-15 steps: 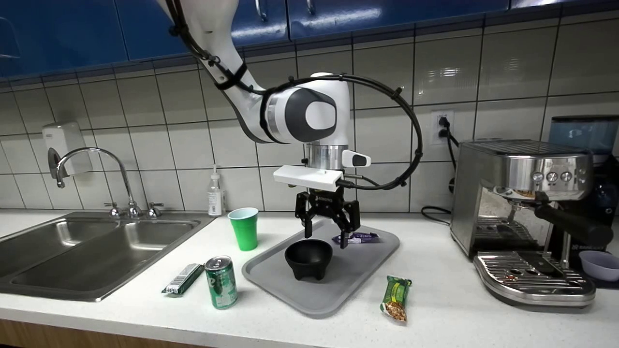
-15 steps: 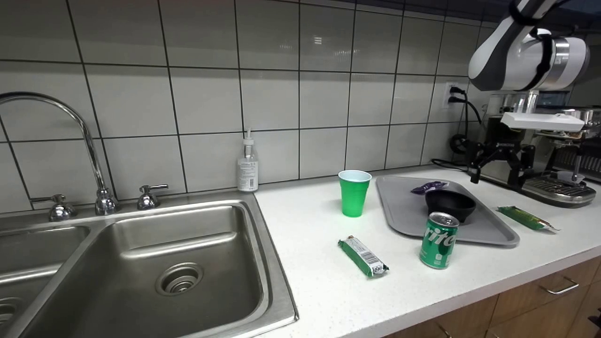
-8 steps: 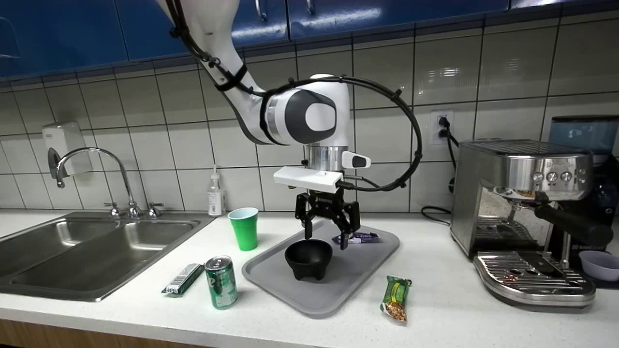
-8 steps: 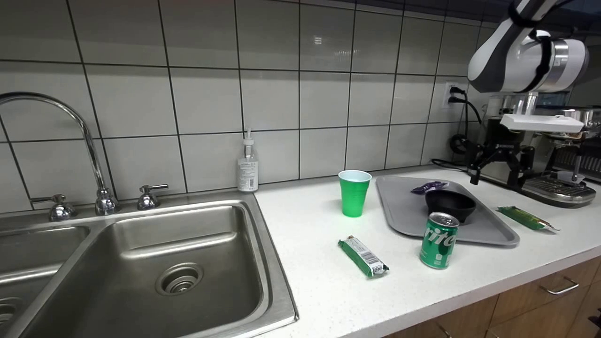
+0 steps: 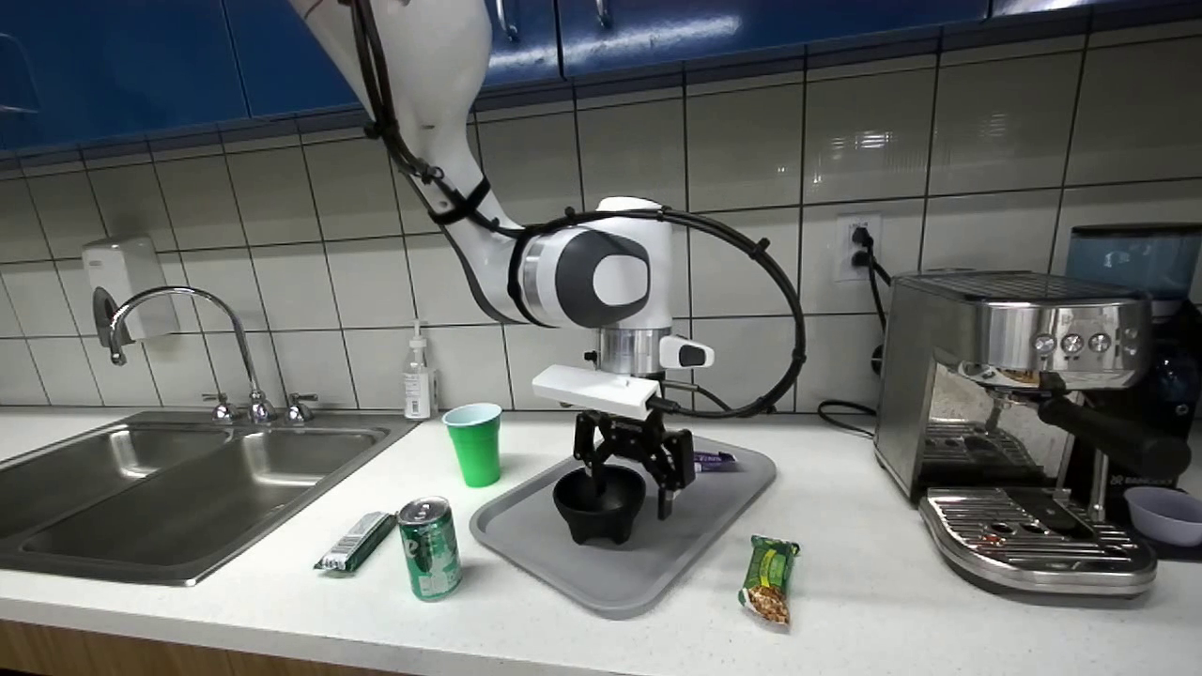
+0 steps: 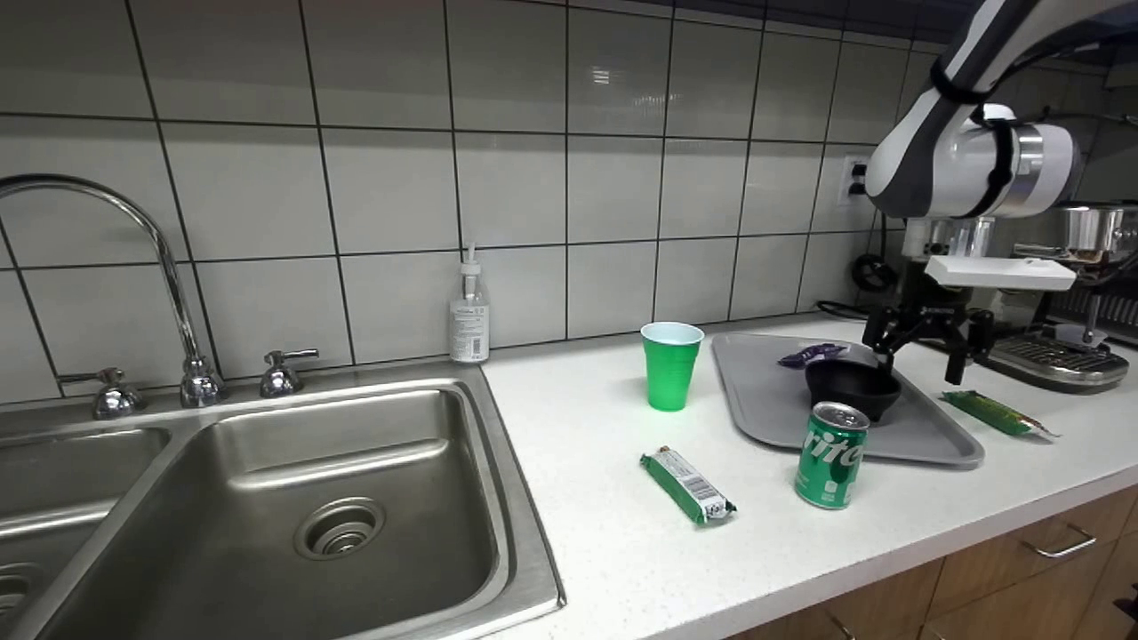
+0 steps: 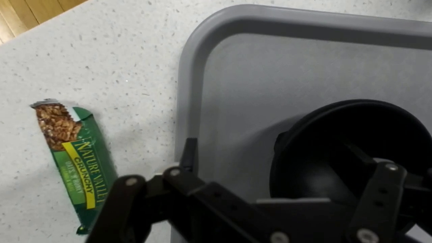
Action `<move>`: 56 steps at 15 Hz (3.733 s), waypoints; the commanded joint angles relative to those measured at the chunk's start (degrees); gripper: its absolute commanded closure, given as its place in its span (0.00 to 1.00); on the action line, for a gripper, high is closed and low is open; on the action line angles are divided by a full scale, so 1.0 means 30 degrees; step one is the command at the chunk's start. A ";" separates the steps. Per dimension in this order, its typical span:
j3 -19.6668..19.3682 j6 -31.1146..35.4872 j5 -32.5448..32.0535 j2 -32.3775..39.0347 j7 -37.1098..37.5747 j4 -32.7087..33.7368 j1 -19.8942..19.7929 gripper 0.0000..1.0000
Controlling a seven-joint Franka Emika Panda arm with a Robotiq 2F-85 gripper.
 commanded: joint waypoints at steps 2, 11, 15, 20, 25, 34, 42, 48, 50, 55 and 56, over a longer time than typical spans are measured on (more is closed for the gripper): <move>0.0733 0.0033 0.0194 0.1025 0.0253 0.1181 -0.0638 0.00; 0.0752 0.0030 0.0062 0.1577 0.0314 0.1767 -0.0779 0.72; 0.0761 0.0073 0.0017 0.1559 0.0299 0.1776 -0.0811 0.99; 0.0834 0.0137 0.0015 0.1462 0.0221 0.1817 -0.0812 0.98; 0.0865 -0.0044 0.0136 0.1198 0.0172 0.1866 -0.0989 0.98; 0.0340 -0.0421 0.0831 0.1309 0.1326 0.3874 -0.2209 0.98; -0.0612 -0.0336 0.1496 0.2341 0.3644 0.6387 -0.3389 0.98; -0.1118 -0.0513 0.1844 0.4320 0.5804 0.8843 -0.4133 0.98; -0.1238 -0.0567 0.1917 0.5063 0.6547 0.9654 -0.4339 0.98; -0.1562 -0.0747 0.1812 0.6706 0.8210 1.1343 -0.4611 0.98; -0.1637 -0.0835 0.1767 0.6939 0.8510 1.1595 -0.4611 0.98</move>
